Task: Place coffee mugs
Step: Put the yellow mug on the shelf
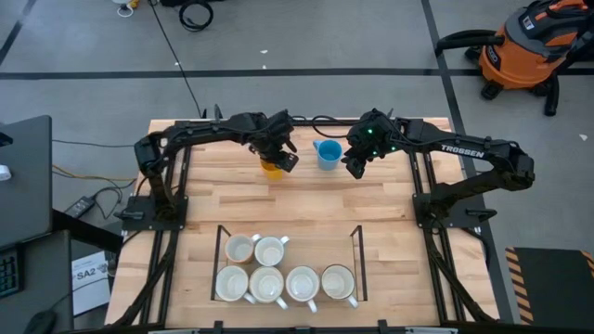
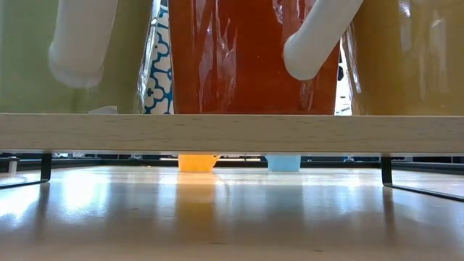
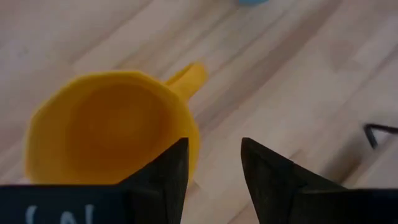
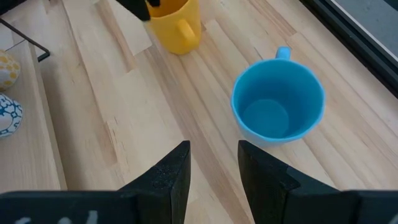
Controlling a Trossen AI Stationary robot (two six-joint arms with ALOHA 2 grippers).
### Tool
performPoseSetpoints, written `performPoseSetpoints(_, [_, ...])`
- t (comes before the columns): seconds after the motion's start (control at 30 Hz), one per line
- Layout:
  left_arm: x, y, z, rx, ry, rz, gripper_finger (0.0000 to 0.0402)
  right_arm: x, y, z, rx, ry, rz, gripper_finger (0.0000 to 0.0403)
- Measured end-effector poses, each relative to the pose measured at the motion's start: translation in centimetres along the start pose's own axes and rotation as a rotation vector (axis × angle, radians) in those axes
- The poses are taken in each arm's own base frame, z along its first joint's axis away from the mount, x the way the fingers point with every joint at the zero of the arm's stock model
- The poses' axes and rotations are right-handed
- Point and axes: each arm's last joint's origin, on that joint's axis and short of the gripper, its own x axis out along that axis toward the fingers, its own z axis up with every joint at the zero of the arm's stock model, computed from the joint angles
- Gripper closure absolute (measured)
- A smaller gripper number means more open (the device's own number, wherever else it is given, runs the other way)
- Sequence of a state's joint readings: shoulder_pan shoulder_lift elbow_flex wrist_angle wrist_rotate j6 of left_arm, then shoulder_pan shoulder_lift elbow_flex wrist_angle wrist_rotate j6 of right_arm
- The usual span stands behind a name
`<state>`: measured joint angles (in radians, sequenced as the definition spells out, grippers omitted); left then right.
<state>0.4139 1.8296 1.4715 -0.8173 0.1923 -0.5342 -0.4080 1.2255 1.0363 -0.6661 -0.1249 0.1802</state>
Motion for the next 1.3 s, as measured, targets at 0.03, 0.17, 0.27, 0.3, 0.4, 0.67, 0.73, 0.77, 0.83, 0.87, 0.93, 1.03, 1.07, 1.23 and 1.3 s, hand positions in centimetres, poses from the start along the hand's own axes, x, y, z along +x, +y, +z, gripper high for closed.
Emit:
performPoseSetpoints(0.03, [-0.6, 0.0, 0.0, 0.028, -0.011, -0.012, 0.0248, 0.0, 0.0, 0.0, 0.0, 0.0, 0.0, 0.0264])
performPoseSetpoints(0.17, [-2.7, -0.1, -0.1, 0.227, -0.052, -0.061, 0.0248, 0.0, 0.0, 0.0, 0.0, 0.0, 0.0, 0.0264])
performPoseSetpoints(0.27, [-3.9, -0.3, -0.1, 0.377, -0.102, -0.059, 0.0248, 0.0, 0.0, 0.0, 0.0, 0.0, 0.0, 0.0264])
performPoseSetpoints(0.3, [-4.1, -0.3, 0.0, 0.425, -0.124, -0.044, 0.0248, 0.0, 0.0, 0.0, 0.0, 0.0, 0.0, 0.0264])
performPoseSetpoints(0.4, [-4.2, -0.2, 0.2, 0.542, -0.16, 0.032, 0.0248, 0.0, 0.0, 0.0, 0.0, 0.0, 0.0, 0.0264])
performPoseSetpoints(0.67, [-3.5, 0.2, 0.5, 0.801, -0.153, 0.186, 0.0248, 0.0, 0.0, 0.0, 0.0, 0.0, 0.0, 0.0264])
performPoseSetpoints(0.73, [-3.3, 0.5, 0.5, 0.803, -0.133, 0.222, 0.0248, 0.0, 0.0, 0.0, 0.0, 0.0, 0.0, 0.0264])
performPoseSetpoints(0.77, [-3.1, 0.6, 0.6, 0.8, -0.133, 0.248, 0.0248, 0.0, 0.0, 0.0, 0.0, 0.0, 0.0, 0.0264])
performPoseSetpoints(0.83, [-2.7, 0.8, 0.6, 0.795, -0.117, 0.284, 0.0248, 0.0, 0.0, 0.0, 0.0, 0.0, 0.0, 0.0264])
performPoseSetpoints(0.87, [-2.5, 1.0, 0.7, 0.791, -0.105, 0.293, 0.0248, 0.0, 0.0, 0.0, 0.0, -0.001, 0.0, 0.0264])
performPoseSetpoints(0.93, [-2.1, 1.2, 0.8, 0.787, -0.1, 0.298, 0.0248, 0.0, 0.0, 0.0, 0.0, -0.001, 0.0, 0.0264])
performPoseSetpoints(1.03, [-1.6, 1.4, 0.9, 0.78, -0.082, 0.312, 0.0248, 0.0, 0.0, 0.0, 0.0, -0.001, 0.0, 0.0264])
performPoseSetpoints(1.07, [-1.5, 1.3, 1.0, 0.78, -0.094, 0.32, 0.0248, 0.0, 0.0, 0.0, 0.0, -0.002, 0.0, 0.0264])
performPoseSetpoints(1.23, [-0.7, 1.8, 1.2, 0.768, -0.07, 0.346, 0.0248, 0.0, 0.0, 0.1, -0.001, -0.007, 0.001, 0.0264])
performPoseSetpoints(1.3, [-0.2, 2.0, 1.3, 0.764, -0.05, 0.35, 0.0248, 0.0, 0.0, 0.1, -0.001, -0.007, 0.001, 0.0264])
